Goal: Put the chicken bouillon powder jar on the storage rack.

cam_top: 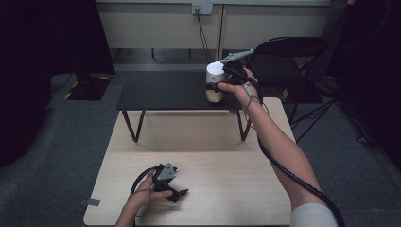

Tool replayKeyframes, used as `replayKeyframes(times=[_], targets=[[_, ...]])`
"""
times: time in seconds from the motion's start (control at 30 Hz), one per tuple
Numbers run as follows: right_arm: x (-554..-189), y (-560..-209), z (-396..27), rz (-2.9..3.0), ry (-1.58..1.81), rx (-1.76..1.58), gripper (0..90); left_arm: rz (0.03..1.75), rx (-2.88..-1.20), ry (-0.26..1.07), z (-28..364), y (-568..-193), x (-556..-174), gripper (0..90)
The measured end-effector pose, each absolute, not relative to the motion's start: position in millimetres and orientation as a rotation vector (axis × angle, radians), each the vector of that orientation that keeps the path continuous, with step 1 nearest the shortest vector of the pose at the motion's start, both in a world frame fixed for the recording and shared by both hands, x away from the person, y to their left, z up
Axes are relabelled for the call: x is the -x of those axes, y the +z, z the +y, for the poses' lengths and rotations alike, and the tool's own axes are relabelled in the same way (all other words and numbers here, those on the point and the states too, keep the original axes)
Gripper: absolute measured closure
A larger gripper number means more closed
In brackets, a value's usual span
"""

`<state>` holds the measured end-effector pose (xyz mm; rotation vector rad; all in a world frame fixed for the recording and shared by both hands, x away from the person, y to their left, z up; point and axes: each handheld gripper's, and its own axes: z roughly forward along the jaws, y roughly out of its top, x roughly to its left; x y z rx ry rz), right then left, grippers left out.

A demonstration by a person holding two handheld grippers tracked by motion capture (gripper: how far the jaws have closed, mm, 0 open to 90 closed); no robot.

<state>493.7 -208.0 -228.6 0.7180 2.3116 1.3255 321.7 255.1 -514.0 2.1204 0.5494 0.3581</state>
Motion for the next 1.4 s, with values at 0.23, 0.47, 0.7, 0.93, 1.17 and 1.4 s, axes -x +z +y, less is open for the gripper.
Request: replayKeyframes(times=[0.23, 0.47, 0.7, 0.93, 1.17, 1.4], targets=[[-503, -232, -213, 2.323, 1.343, -0.738, 30.4, 0.549, -2.122, 0.357, 255, -514, -322, 0.0], [-508, -228, -212, 2.346, 1.332, -0.735, 30.3, 0.547, -2.122, 0.358, 255, -514, -322, 0.0], [-508, -228, -212, 2.349, 1.328, -0.721, 30.3, 0.548, -2.122, 0.358, 255, -514, -322, 0.0], [-508, -230, -212, 2.341, 1.336, -0.715, 30.2, 0.549, -2.122, 0.358, 255, -514, -322, 0.0], [-508, -235, -213, 2.333, 1.359, -0.74, 0.5, 0.55, -2.121, 0.358, 255, -514, -322, 0.0], [-497, -242, -222, 2.31, 1.384, -0.71, 0.0, 0.552, -2.122, 0.359, 255, -514, -321, 0.0]])
